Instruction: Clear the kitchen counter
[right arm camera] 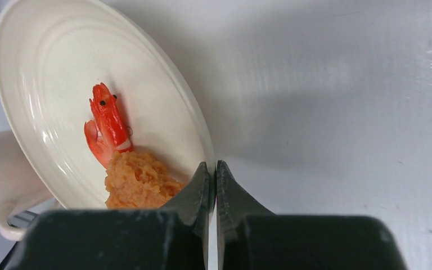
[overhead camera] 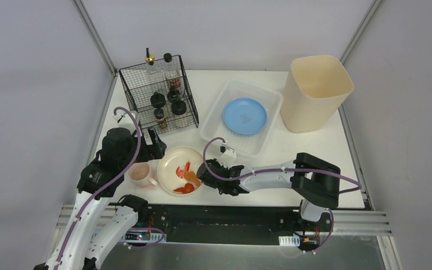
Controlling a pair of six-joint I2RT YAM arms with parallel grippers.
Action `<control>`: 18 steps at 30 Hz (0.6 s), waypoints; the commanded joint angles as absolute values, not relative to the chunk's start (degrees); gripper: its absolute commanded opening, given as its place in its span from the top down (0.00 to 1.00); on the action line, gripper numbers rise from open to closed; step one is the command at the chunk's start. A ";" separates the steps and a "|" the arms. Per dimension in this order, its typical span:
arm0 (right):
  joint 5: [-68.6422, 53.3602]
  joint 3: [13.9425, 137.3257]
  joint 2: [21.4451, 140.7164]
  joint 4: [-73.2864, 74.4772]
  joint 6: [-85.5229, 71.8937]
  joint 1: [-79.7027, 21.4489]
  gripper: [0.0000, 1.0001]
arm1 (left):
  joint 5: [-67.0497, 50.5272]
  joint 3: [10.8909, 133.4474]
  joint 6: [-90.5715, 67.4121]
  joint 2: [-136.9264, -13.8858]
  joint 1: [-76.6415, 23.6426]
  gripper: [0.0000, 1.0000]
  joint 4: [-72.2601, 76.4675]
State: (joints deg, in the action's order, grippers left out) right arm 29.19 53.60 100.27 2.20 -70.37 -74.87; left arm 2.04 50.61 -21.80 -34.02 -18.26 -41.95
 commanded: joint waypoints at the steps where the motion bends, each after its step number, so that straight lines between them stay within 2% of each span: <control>1: 27.45 53.76 92.48 8.27 -65.06 -75.41 1.00 | 3.00 50.21 -21.27 -34.05 -17.40 0.11 -41.04; 8: 22.81 53.24 83.75 16.25 -57.69 -75.59 1.00 | 2.99 50.24 -21.27 -34.19 -17.40 0.11 -41.05; 18: 17.50 65.89 74.00 41.64 -46.55 -72.66 1.00 | 2.88 50.18 -21.27 -34.09 -17.40 0.11 -41.04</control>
